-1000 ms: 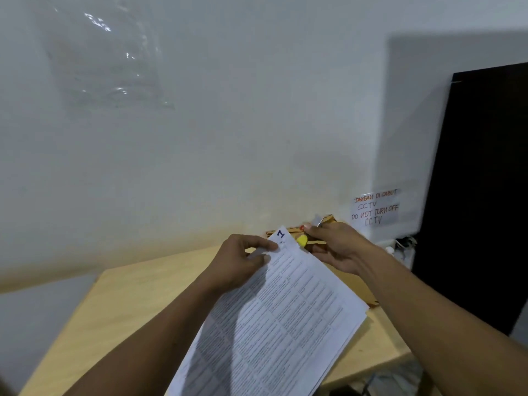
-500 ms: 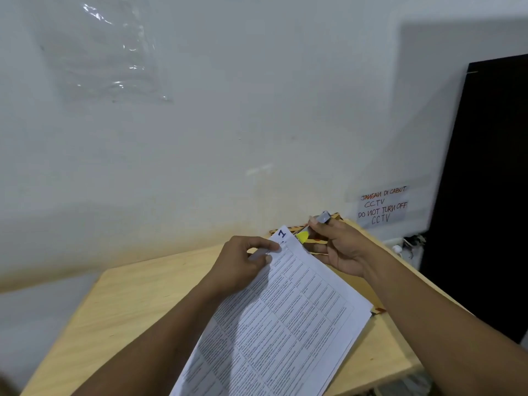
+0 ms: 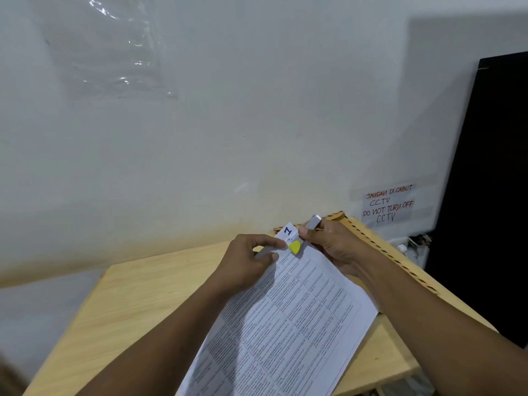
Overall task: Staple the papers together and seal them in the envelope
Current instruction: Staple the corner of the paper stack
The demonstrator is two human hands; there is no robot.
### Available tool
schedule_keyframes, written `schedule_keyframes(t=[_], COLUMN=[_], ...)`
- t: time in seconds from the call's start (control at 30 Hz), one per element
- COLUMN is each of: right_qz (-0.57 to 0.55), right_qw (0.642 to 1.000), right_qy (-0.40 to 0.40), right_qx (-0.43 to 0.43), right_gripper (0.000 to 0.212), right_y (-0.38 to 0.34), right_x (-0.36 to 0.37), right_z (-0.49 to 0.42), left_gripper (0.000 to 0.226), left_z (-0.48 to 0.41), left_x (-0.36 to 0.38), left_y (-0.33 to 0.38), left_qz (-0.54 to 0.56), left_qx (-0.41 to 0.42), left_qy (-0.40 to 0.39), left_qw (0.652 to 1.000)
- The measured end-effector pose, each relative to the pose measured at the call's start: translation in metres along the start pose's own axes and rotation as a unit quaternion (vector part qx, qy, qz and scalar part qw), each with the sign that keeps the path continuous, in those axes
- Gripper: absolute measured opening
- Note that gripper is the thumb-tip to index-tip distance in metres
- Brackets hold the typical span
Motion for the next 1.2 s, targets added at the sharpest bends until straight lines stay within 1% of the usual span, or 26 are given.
schedule_keyframes(t=[0.07,0.13,0.23,0.27,0.33,0.4,0.43,0.47,0.5,0.53,0.63,0.7,0.77,0.87,1.0,1.13,1.2], right_qz=[0.007,0.01,0.017,0.022,0.046,0.119,0.169,0.227,0.287,0.349,0.483,0.547,0.587,0.61,0.645,0.656,0.66], right_qw=[1.0,0.998,0.998,0.998,0.991,0.97,0.959,0.949,0.94,0.928,0.875,0.833,0.804,0.787,0.757,0.746,0.742], right_qy=[0.008,0.026,0.024,0.036,0.107,0.199,0.22,0.214,0.181,0.131,-0.026,-0.08,-0.097,-0.095,-0.1,-0.114,-0.121], right_qx=[-0.028,-0.048,-0.047,-0.053,-0.07,-0.068,-0.06,-0.049,-0.034,-0.015,0.031,0.031,0.027,0.019,-0.007,-0.001,0.015], right_gripper=[0.029,0.034,0.035,0.034,0.032,0.031,0.031,0.032,0.032,0.031,0.025,0.027,0.031,0.033,0.031,0.024,0.027], right_y=[-0.002,-0.002,0.001,-0.001,-0.008,-0.017,-0.022,-0.025,-0.027,-0.026,-0.013,-0.003,0.006,0.019,0.037,0.064,0.077], right_x=[0.003,0.005,0.016,0.018,0.011,-0.001,-0.004,-0.004,0.002,0.012,0.05,0.072,0.09,0.107,0.13,0.145,0.149], right_z=[0.0,-0.002,-0.006,-0.008,-0.013,-0.015,-0.017,-0.021,-0.027,-0.035,-0.057,-0.075,-0.093,-0.126,-0.173,-0.204,-0.213], left_gripper=[0.022,0.022,0.021,0.021,0.02,0.02,0.02,0.021,0.024,0.029,0.042,0.045,0.046,0.042,0.038,0.034,0.033], left_z=[0.002,0.004,0.01,0.012,0.017,0.023,0.027,0.032,0.037,0.041,0.05,0.05,0.048,0.042,0.039,0.041,0.043], left_x=[-0.001,-0.003,-0.007,-0.01,-0.023,-0.043,-0.054,-0.063,-0.071,-0.078,-0.089,-0.093,-0.097,-0.1,-0.1,-0.095,-0.095], left_y=[-0.004,-0.007,-0.015,-0.021,-0.038,-0.06,-0.073,-0.087,-0.102,-0.116,-0.146,-0.157,-0.166,-0.181,-0.19,-0.19,-0.192], left_qz=[0.008,0.02,0.028,0.033,0.047,0.062,0.073,0.08,0.081,0.076,0.027,-0.012,-0.043,-0.097,-0.162,-0.202,-0.209], left_qx=[-0.006,-0.012,-0.018,-0.023,-0.042,-0.079,-0.104,-0.132,-0.162,-0.189,-0.238,-0.243,-0.238,-0.247,-0.277,-0.277,-0.285], left_qy=[0.002,0.006,0.012,0.019,0.056,0.111,0.136,0.156,0.171,0.181,0.185,0.183,0.18,0.165,0.161,0.177,0.187], left_qw=[1.0,1.0,0.999,0.999,0.996,0.989,0.983,0.976,0.968,0.962,0.953,0.953,0.953,0.95,0.933,0.922,0.916])
Point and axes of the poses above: each hand's wrist, its own z-axis away from the middle knuckle, its own x-axis out of the palm, y = z × x, the point moved 8 cm from there along -z, towards the middle knuckle, and after that the axes turned 11 degrees about -y, right-handed, at the moved point
